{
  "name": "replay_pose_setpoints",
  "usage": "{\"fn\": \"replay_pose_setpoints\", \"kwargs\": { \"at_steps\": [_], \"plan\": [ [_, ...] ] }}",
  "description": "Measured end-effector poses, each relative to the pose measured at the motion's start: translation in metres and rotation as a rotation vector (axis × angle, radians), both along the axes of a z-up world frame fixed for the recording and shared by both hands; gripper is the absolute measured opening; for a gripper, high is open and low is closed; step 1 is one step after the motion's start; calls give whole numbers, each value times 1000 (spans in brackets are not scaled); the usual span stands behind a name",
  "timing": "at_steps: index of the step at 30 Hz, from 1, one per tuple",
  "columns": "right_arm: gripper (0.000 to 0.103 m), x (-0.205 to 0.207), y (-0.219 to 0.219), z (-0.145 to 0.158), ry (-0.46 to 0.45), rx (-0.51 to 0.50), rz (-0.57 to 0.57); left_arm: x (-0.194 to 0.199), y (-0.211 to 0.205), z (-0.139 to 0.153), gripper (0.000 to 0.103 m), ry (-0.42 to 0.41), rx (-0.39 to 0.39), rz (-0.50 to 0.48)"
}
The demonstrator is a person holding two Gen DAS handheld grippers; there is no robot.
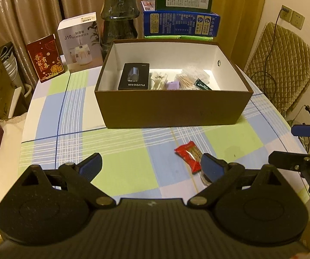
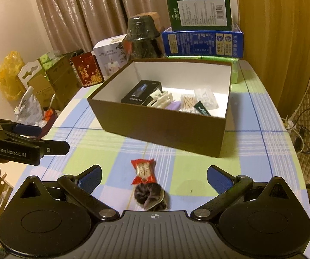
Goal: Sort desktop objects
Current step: 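Withdraw both tools from the box toward the red packet and scrunchie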
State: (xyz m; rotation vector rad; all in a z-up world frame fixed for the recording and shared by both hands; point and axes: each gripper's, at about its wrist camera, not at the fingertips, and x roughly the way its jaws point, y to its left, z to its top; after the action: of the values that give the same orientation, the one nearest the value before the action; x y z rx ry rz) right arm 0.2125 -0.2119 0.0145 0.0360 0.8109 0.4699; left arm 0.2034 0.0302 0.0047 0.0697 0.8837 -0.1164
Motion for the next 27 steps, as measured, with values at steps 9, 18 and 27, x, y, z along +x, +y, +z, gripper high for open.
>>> {"fn": "replay_pose_setpoints", "kwargs": {
  "at_steps": [9,18,27],
  "plan": [
    [101,-18,4,-3,-11,-71,-2,-15,-11,-8,97,24,8,-7],
    [101,-27,3,-10,15,-82,30,-27,-21,-11,97,31,37,-28],
    [101,-33,5,-20,58,-97,51,-34,-27,-19,97,64,47,-27]
  ]
}}
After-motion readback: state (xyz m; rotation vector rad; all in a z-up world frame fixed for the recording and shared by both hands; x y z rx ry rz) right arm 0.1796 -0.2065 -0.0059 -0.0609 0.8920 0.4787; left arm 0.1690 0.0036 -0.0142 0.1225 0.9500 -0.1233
